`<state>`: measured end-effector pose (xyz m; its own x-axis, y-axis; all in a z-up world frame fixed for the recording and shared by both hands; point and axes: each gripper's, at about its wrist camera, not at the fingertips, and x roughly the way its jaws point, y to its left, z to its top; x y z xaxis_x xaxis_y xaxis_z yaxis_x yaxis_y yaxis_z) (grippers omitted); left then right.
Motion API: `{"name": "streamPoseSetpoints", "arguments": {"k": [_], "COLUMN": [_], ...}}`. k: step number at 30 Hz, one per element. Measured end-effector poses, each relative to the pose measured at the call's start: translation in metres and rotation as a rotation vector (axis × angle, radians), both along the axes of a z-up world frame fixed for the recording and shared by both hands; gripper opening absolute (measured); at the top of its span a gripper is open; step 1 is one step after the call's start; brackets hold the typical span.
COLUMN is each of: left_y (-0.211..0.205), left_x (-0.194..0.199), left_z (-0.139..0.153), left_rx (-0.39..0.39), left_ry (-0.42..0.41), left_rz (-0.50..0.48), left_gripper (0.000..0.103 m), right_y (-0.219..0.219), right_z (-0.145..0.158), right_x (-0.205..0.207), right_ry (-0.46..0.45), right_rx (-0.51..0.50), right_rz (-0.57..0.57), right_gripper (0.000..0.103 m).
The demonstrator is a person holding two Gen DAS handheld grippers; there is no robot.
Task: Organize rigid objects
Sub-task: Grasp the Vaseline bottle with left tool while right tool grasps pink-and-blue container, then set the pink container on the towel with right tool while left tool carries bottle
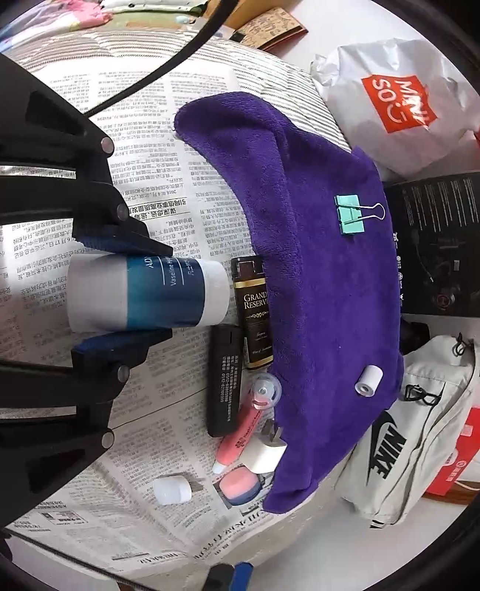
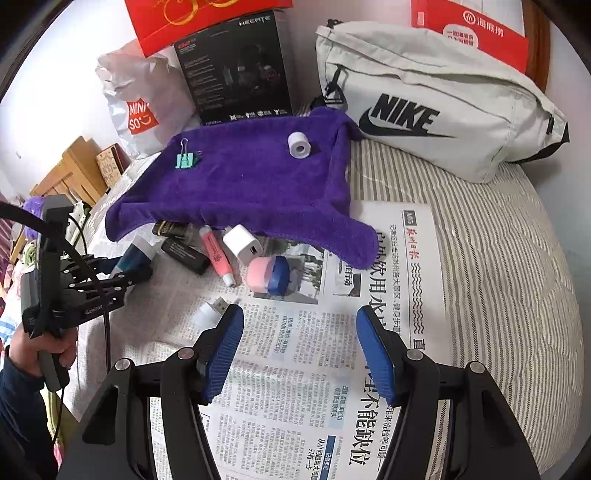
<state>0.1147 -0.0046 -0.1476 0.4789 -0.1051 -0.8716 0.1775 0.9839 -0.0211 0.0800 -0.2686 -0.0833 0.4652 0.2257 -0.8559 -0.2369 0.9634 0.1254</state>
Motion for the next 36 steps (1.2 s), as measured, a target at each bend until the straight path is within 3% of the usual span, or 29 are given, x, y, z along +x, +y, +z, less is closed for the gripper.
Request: {"name": "streamPoseSetpoints", "arguments": {"k": [4, 10, 17, 24, 28, 36], "left_y": [0.005, 0.014, 0.015, 0.015, 0.016, 0.015], "left_x": [-0.003, -0.003, -0.003, -0.005, -0.006, -0.008], "left_z": [0.0, -0.002, -0.002, -0.002, -0.001, -0.002], "left_rx": [0.02, -0.01, -0.015, -0.02, -0.023, -0.017], "left_ry": [-0.002, 0.0, -0.008, -0.016, -0.021, -0.039], "left_rz": [0.011, 0.042, 0.037, 0.037, 0.035, 0.043], "left_gripper": [0.034, 0.034, 0.034, 0.034, 0.034, 0.035], "right_y": [0.005, 0.024, 0.045, 0.059, 0.058, 0.051], "right_z": [-0.008, -0.022, -0.036, -0.055, -0.06, -0.063], "right_x": [0.006, 0.02, 0.032, 0.038, 0.034, 0.036], "right_ry": [0.009, -0.009, -0.057, -0.048, -0.078, -0.097], "right_rx": [0.0, 0.012, 0.003, -0.081, -0.127, -0.119], "right_rz": [0.002, 0.02, 0.04, 0.041, 0.062, 0.04], "right_gripper": [0.063, 0.063, 0.056, 0.037, 0.037, 0.037]}}
